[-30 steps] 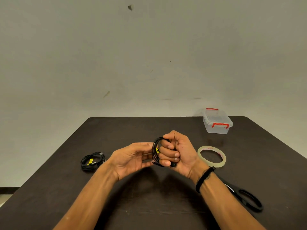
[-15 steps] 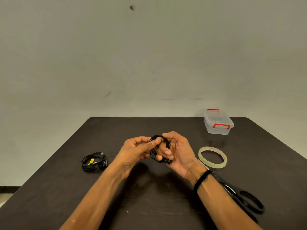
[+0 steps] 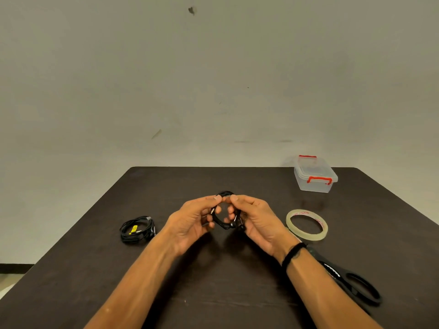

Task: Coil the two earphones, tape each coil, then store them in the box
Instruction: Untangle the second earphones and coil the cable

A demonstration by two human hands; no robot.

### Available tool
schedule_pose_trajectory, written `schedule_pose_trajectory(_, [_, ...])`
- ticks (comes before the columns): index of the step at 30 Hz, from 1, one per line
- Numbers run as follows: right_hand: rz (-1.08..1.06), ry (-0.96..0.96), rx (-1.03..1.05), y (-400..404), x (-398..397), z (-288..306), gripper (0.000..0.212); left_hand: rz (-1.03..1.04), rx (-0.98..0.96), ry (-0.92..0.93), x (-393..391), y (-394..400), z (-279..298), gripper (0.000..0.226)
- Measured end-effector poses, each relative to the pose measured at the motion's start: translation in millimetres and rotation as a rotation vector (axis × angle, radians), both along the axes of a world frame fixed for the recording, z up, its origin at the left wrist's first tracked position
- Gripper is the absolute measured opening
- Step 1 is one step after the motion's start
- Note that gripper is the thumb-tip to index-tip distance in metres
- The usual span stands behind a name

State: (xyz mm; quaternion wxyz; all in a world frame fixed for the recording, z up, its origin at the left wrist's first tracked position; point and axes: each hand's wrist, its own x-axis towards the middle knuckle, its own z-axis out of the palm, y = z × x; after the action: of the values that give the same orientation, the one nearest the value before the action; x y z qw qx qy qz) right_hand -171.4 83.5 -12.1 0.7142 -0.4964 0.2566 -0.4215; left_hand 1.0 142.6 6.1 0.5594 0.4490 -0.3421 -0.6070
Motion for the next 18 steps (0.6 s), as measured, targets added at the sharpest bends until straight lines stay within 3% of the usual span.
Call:
schedule_pose_trajectory(5, [-0.125, 0.153, -0.165, 3, 7, -2, 0.027, 0.012, -0.096, -0.291, 5, -1, -2, 0.024])
schedule_pose_trajectory(10, [-0.294, 0.304, -0.346, 5, 10, -2, 0.022, 0.207, -0.345, -1.018, 2, -7, -11, 0.015])
schedule_pose_trajectory(14, [-0.424, 0.389, -0.379, 1, 9, -3, 0.023, 0.197, -0.460, -1.033, 3, -6, -15, 0.018])
schedule_pose_trajectory(18, [-0.459, 0.468, -0.373, 0, 8, -4, 0.029, 0.245, -0.581, -1.172, 12, -7, -16, 0.014])
